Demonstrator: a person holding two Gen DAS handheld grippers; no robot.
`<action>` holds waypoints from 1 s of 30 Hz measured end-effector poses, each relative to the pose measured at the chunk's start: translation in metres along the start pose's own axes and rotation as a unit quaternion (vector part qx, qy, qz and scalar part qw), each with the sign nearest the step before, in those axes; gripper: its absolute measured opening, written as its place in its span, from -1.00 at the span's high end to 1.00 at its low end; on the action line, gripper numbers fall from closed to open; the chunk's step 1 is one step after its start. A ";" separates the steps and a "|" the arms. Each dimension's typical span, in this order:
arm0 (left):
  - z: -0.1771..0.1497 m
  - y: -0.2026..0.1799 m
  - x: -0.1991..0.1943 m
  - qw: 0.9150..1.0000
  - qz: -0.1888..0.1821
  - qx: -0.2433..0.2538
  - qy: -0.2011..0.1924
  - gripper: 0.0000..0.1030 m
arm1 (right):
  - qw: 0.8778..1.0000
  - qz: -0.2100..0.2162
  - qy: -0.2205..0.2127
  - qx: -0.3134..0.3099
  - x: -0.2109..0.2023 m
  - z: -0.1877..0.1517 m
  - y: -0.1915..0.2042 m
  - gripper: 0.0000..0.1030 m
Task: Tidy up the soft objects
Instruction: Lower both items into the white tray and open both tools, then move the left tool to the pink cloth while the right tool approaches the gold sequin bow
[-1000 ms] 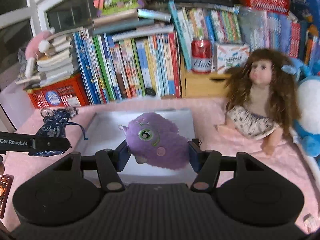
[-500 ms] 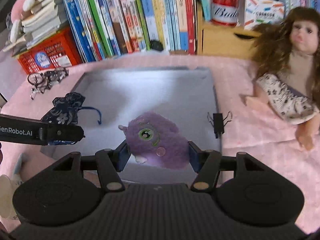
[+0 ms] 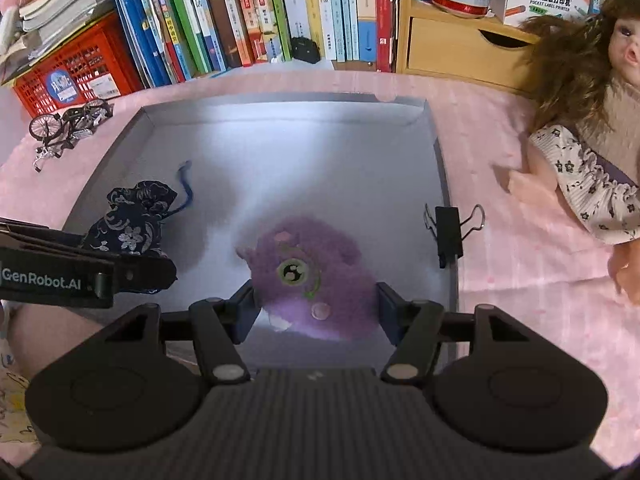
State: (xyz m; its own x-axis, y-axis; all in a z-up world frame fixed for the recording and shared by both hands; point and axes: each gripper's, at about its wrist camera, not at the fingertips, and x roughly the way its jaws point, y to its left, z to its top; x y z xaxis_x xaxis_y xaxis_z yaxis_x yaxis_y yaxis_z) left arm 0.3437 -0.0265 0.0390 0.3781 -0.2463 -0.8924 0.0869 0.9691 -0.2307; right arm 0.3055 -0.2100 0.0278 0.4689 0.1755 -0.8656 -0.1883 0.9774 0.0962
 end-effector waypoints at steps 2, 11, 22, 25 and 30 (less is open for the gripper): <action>0.000 0.001 0.003 1.000 0.001 -0.001 0.004 -0.22 | 1.000 0.002 0.002 0.001 0.002 0.000 0.000 -0.36; 0.000 0.004 -0.009 1.000 -0.008 -0.008 -0.005 -0.50 | 1.000 0.010 -0.005 0.003 -0.006 0.000 -0.002 -0.72; -0.011 0.000 -0.073 0.997 -0.003 0.016 -0.076 -0.62 | 0.998 0.002 -0.065 -0.004 -0.059 -0.004 0.003 -0.79; -0.022 -0.005 -0.094 0.995 -0.008 0.033 -0.095 -0.64 | 0.996 -0.003 -0.092 -0.010 -0.080 -0.010 0.005 -0.80; -0.047 -0.014 -0.130 0.989 -0.023 0.061 -0.133 -0.69 | 0.989 -0.010 -0.145 -0.022 -0.117 -0.026 0.010 -0.86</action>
State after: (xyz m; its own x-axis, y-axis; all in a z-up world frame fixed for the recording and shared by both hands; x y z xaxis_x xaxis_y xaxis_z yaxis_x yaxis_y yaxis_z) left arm 0.2500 -0.0080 0.1404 0.5982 -0.2941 -0.7454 0.2136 0.9551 -0.2053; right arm 0.2262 -0.2242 0.1168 0.6990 0.1886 -0.6898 -0.2110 0.9761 0.0531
